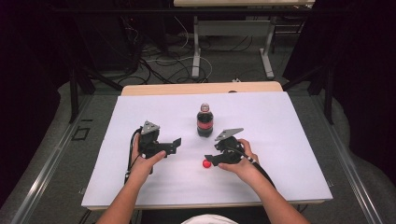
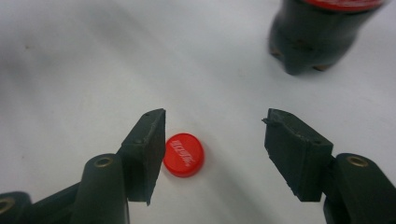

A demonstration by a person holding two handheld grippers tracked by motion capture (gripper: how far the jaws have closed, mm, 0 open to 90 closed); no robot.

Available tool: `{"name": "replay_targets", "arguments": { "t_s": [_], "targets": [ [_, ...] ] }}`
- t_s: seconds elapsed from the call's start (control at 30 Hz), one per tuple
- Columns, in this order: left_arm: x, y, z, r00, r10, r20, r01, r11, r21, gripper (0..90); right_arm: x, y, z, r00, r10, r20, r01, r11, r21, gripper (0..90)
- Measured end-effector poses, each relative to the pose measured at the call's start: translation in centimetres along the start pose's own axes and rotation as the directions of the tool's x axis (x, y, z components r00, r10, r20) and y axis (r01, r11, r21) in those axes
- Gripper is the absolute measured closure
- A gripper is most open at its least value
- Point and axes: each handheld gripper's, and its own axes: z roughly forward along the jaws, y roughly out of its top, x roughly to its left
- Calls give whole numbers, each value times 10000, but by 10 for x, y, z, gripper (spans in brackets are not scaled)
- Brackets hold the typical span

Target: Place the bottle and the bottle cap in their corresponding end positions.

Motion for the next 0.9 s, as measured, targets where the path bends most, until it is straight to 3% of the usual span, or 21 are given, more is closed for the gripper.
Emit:
{"name": "replay_targets", "arguments": {
  "t_s": [0.03,0.17,0.2,0.3,0.37,0.53,0.77,0.9],
  "targets": [
    [2,0,-1,10000,30,6,-30,10000,40,7,-4,-1,-1,10000,80,44,-79,9997,-247,371],
    [6,0,-2,9997,-151,-171,150,9999,-37,7,-24,-6,-12,9966,727,387,-721,9973,-164,327],
    [8,0,-2,9998,-120,-181,120,9999,2,7,-29,-8,-12,9946,858,578,-834,9956,-433,306],
    [13,-1,-3,9995,-129,-280,132,9999,90,7,-44,-13,-18,9859,1247,1117,-1196,9915,-517,219],
    [14,-2,-2,9991,-224,-349,224,9997,18,7,-53,-17,-21,9792,1617,1227,-1548,9859,-639,179],
    [18,-3,0,9985,-277,-463,285,9995,157,7,-69,-27,-26,9695,1775,1692,-1648,9825,-865,131],
    [23,-6,0,9971,-413,-634,428,9988,224,7,-85,-39,-25,9421,2183,2545,-2046,9756,-795,54],
    [25,-6,0,9966,-491,-668,506,9985,207,7,-91,-43,-25,9377,2244,2653,-2125,9744,-729,22]
  ]
}}
